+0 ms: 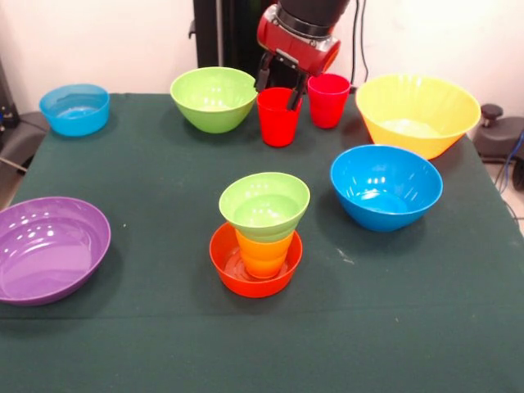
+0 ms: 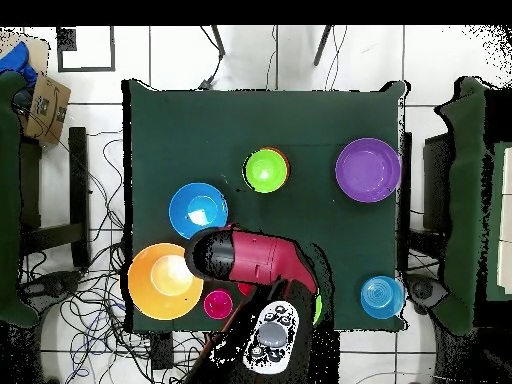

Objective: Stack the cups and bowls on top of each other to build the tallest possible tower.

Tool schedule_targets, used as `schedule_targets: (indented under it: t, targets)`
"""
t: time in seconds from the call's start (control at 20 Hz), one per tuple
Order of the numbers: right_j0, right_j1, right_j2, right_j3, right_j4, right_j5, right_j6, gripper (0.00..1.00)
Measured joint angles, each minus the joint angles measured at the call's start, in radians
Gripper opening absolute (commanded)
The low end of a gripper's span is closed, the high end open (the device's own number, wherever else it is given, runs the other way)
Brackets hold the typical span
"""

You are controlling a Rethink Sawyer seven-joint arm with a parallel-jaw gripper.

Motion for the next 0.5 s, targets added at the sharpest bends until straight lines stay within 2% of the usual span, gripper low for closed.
schedule_targets:
  t: [0.1,0.2,0.5]
  targets:
    - [-0.009,-0.005,0.009,0.003,-0.001,0.000,0.000,1.00]
    - [-0.068,-0.025,0.051,0.015,-0.015,-0.001,0.000,1.00]
    - [-0.195,-0.031,0.097,0.021,-0.060,-0.021,0.000,1.00]
